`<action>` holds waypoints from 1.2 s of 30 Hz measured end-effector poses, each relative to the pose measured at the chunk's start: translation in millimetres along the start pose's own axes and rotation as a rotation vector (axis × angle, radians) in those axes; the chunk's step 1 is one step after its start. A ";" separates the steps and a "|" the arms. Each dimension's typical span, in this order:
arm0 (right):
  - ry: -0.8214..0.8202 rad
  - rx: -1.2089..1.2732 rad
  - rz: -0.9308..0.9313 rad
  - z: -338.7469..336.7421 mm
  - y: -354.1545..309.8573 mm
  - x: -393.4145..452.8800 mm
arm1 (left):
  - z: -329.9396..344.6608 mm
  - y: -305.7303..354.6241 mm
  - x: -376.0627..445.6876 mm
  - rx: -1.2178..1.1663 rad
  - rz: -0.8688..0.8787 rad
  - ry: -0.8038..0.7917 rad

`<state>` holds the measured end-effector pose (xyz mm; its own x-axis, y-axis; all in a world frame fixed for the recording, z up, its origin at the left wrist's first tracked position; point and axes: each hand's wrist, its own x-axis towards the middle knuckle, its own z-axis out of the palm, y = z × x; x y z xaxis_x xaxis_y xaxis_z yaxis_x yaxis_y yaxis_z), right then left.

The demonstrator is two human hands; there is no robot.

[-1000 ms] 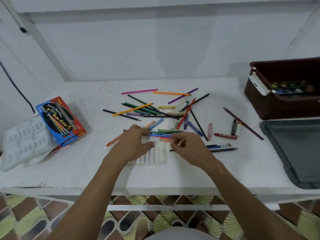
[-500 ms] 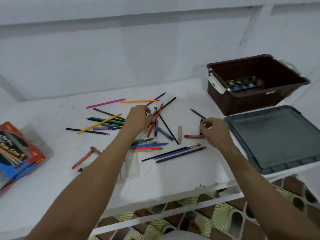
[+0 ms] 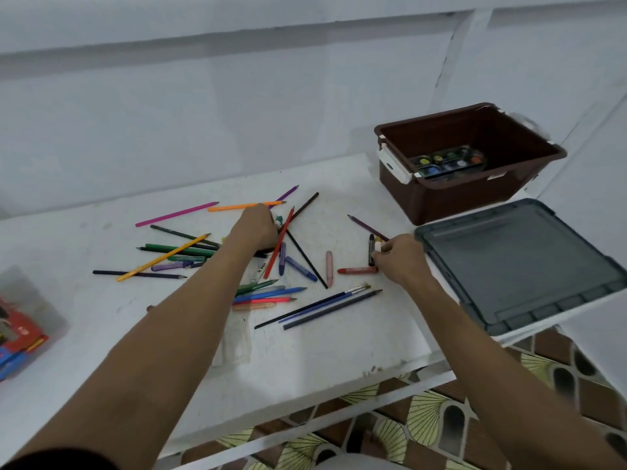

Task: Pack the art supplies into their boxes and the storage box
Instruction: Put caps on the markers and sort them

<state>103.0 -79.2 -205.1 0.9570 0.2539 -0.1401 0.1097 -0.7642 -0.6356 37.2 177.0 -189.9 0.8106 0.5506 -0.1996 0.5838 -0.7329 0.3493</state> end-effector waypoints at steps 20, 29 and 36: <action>-0.353 0.155 -0.382 36.8 -80.3 -102.3 | -17.7 -34.6 -131.5 -0.267 -0.082 0.178; -0.507 0.073 -0.471 86.2 -97.3 -145.1 | -7.1 -76.8 -205.9 -0.271 -0.273 0.120; -0.487 0.106 -0.453 100.2 -94.0 -147.9 | -1.4 -74.5 -204.9 -0.295 -0.272 0.074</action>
<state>-75.7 14.5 -200.8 0.5895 0.7932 -0.1526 0.4210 -0.4629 -0.7800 -172.5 119.3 -173.7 0.6165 0.7439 -0.2579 0.7295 -0.4164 0.5427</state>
